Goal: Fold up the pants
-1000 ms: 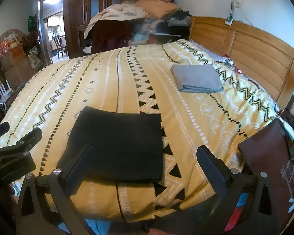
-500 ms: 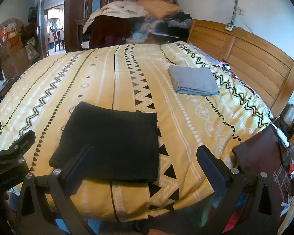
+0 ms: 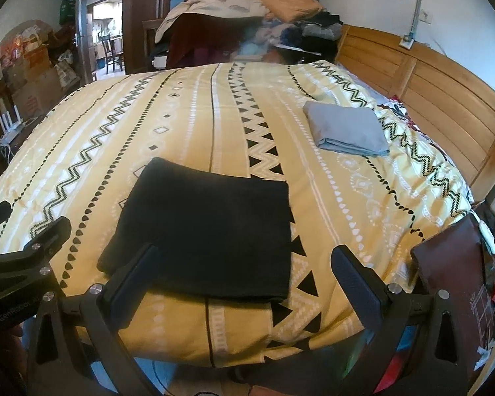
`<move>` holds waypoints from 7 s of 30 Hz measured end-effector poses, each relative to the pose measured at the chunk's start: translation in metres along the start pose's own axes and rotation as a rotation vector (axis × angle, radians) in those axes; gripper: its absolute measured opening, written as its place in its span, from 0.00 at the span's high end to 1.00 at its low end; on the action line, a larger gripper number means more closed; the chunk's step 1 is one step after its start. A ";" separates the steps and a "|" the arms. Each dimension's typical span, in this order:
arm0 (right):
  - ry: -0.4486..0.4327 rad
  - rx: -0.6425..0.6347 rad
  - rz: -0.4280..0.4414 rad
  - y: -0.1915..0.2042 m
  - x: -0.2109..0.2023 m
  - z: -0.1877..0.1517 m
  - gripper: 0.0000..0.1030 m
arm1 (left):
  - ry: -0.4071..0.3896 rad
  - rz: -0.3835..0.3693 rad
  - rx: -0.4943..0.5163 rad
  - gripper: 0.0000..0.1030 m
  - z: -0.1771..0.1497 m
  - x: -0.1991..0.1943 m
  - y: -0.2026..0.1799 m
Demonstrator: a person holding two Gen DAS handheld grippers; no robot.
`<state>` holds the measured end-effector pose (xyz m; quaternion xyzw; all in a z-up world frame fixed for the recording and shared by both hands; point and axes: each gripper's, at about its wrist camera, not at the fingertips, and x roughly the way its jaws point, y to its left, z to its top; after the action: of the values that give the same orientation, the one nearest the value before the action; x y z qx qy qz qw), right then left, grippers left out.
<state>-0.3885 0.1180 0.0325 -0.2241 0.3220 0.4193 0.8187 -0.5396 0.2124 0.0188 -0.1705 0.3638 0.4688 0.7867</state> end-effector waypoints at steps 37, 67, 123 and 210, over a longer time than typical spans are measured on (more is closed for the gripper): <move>0.044 -0.005 0.004 0.003 0.013 -0.011 0.00 | 0.030 -0.013 0.022 0.00 -0.006 0.002 0.002; 0.054 0.007 -0.003 -0.005 0.018 -0.014 0.00 | 0.034 -0.023 0.046 0.00 -0.004 0.003 -0.007; 0.076 0.034 0.009 -0.016 0.022 -0.028 0.00 | 0.052 -0.055 0.061 0.00 -0.013 0.007 -0.015; 0.084 0.043 0.010 -0.020 0.021 -0.030 0.00 | 0.056 -0.057 0.069 0.00 -0.011 0.007 -0.025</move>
<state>-0.3730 0.0992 -0.0016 -0.2224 0.3659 0.4065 0.8071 -0.5207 0.1979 0.0049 -0.1666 0.3964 0.4282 0.7948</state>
